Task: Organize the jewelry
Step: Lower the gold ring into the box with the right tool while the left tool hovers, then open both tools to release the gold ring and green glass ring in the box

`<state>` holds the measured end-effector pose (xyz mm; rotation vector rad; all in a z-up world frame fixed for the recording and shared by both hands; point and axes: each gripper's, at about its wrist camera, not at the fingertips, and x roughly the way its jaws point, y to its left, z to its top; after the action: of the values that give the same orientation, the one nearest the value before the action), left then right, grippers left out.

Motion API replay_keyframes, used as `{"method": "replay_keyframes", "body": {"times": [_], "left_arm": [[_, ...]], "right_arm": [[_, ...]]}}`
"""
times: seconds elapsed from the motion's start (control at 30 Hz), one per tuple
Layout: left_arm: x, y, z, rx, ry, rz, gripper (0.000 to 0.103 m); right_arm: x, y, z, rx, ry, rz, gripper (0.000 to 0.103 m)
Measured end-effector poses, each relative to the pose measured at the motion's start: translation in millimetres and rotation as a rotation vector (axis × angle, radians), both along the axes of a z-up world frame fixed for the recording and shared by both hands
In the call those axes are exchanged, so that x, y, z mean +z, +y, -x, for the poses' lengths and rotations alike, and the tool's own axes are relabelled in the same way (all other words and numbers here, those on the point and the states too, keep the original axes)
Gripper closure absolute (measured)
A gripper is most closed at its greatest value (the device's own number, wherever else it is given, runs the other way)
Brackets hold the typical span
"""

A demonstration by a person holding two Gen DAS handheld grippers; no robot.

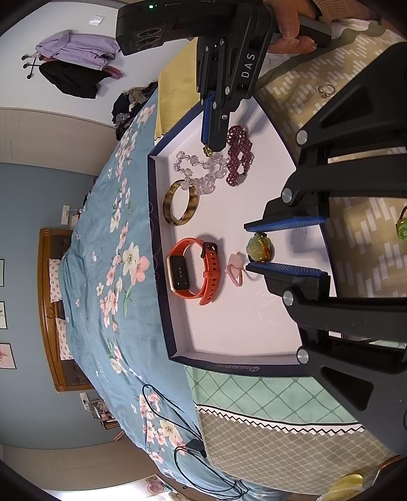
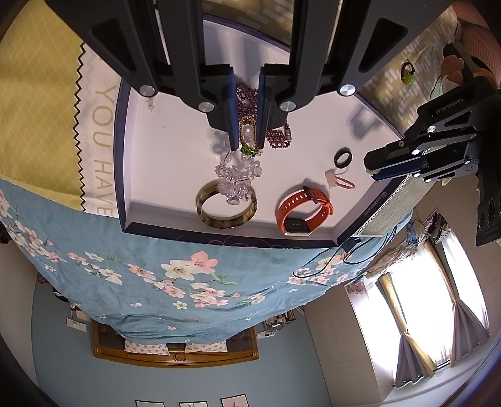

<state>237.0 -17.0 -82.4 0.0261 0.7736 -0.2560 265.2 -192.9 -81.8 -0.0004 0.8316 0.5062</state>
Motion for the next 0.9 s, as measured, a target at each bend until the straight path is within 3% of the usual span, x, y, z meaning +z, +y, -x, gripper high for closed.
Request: {"method": "replay_keyframes", "body": {"times": [0.7,0.9], "left_arm": [[-6.1,-1.7,-5.7,0.017,0.017,-0.009,0.083],[-2.5,-0.1,-2.2,0.023,0.006,-0.004,0.077]], "right_arm": [[-5.6,0.2,-3.9,-0.008,0.010,0.011,0.090],[-5.1,-3.5,-2.3,-0.020,0.002,0.003,0.088]]}}
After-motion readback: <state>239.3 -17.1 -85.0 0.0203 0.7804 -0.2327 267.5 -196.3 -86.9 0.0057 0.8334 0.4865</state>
